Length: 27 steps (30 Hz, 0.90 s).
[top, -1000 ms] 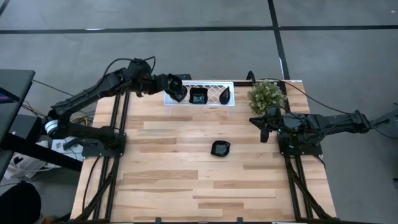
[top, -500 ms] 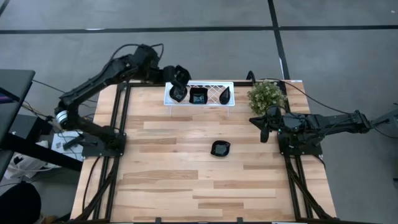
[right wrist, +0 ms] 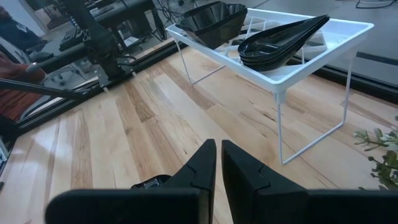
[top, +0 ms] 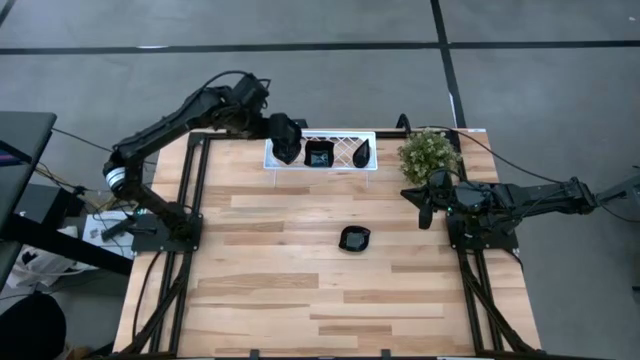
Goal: Pick & Place Mini shaped plates
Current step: Stack the leaf-shaped plate on top of the leaf-shaped plate on the shelf
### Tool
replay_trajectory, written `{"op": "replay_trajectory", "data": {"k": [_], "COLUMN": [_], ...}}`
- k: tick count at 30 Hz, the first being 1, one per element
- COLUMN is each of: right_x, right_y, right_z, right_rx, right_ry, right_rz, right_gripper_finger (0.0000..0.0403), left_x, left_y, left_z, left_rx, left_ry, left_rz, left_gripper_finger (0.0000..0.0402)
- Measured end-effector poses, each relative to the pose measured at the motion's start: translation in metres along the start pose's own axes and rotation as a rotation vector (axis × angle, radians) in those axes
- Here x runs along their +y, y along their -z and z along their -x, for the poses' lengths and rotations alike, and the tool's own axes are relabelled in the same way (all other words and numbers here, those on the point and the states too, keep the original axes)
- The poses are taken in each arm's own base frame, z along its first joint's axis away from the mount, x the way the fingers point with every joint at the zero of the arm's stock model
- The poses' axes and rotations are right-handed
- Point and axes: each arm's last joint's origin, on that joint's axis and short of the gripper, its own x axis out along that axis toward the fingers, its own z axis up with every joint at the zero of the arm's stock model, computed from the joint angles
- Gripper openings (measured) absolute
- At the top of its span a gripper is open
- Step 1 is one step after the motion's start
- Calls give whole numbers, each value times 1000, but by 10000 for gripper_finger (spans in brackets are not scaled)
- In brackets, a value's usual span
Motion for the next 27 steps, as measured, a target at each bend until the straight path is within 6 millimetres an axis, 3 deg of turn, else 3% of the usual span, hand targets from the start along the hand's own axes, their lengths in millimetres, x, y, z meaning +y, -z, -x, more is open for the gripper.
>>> {"op": "replay_trajectory", "data": {"k": [11, 27], "right_x": [0, 0], "right_y": [0, 0], "right_z": [0, 0], "right_rx": [1, 1], "right_ry": [0, 0], "right_rz": [1, 1], "right_gripper_finger": [21, 21], "left_x": [13, 19], "left_y": [9, 7], "left_z": [-24, -34], "left_rx": [80, 100], "left_ry": [-57, -26], "left_rz": [92, 177], "left_gripper_finger": [3, 4]}}
